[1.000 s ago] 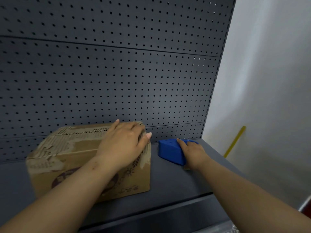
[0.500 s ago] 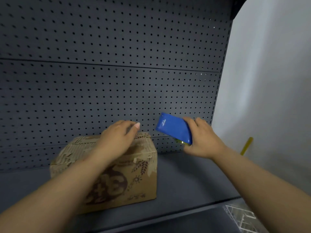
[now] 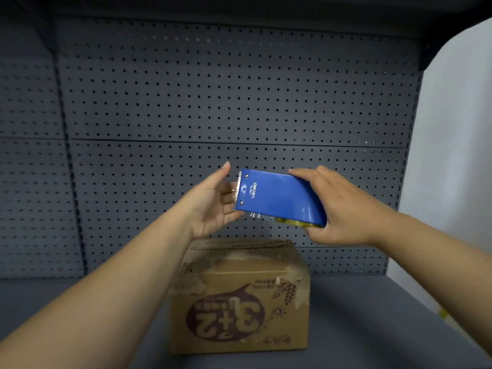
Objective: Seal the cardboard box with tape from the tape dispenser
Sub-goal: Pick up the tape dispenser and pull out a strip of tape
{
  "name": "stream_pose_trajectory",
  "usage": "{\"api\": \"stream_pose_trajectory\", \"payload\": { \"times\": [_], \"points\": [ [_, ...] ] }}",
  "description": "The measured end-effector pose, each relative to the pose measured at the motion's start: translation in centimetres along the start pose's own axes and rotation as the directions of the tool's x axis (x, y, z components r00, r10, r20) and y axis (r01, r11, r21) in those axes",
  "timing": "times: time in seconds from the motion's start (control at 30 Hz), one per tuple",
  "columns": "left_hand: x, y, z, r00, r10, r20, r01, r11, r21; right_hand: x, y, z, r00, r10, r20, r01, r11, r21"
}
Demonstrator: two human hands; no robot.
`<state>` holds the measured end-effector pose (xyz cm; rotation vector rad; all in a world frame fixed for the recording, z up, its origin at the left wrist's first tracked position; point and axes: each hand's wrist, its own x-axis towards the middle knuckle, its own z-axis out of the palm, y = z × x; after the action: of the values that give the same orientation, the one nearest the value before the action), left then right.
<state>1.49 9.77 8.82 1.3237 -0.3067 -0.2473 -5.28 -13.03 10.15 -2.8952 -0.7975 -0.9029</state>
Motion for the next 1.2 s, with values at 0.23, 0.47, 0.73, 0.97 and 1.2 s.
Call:
{"api": "stream_pose_trajectory", "payload": {
  "times": [0.23,0.47,0.73,0.97,1.2],
  "points": [
    [-1.6,0.9,-2.8,0.999,0.047,0.012,-0.046,0.996,-0.076,1.6,-1.7,0.4,1.0,-0.016,-0.001,0.016,0.997,0.078],
    [-1.8,1.0,-4.1,0.993,0.091,-0.074,-0.091,0.996,0.004,2.9,-3.1,0.9,0.999,0.009,0.041,-0.012,0.998,0.067],
    [-1.3,0.7,-3.9,0.929,0.21,-0.306,-0.195,0.978,0.078,3.7,-4.7,1.0,1.0,0.001,0.004,-0.001,0.994,-0.111],
    [-1.0,1.8,-3.8,0.928,0.26,-0.267,-0.226,0.963,0.15,3.2,-3.9,1.1,0.999,0.04,-0.034,-0.044,0.989,-0.14],
    [-0.2,3.1,-4.6,0.91,0.252,-0.33,-0.218,0.966,0.138,2.8,-2.2,0.9,0.995,0.077,-0.067,-0.085,0.987,-0.136]
  ]
}}
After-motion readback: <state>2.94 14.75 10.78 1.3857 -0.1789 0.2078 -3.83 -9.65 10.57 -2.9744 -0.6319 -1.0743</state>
